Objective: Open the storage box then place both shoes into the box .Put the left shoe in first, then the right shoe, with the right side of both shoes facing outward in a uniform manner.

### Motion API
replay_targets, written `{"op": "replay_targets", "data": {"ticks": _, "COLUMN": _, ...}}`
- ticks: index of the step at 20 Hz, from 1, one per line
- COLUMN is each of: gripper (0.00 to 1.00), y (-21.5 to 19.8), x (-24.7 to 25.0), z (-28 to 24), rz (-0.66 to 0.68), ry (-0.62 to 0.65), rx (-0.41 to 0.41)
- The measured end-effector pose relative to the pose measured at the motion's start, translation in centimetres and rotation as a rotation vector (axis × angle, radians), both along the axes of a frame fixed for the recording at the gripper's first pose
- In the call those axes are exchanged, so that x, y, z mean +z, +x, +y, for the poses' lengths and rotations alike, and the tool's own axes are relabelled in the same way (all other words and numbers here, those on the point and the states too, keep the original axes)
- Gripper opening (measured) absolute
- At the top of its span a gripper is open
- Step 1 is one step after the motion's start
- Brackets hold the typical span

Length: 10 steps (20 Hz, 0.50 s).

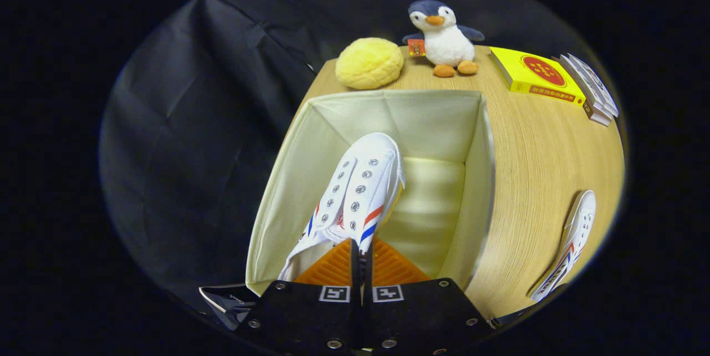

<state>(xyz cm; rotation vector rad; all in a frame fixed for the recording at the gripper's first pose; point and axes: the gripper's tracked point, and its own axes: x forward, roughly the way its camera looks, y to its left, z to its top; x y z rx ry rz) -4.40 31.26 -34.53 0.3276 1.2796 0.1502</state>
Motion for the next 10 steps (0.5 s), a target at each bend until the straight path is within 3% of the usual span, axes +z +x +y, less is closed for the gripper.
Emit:
{"op": "replay_targets", "data": {"ticks": 7, "gripper": 0.01, "y": 0.6, "x": -3.2, "z": 1.5, "rz": 0.091, "ry": 0.002, "rx": -0.014}}
{"op": "replay_targets", "data": {"ticks": 10, "gripper": 0.05, "y": -1.0, "x": -4.7, "z": 2.0, "rz": 0.175, "ry": 0.012, "rx": -0.014}}
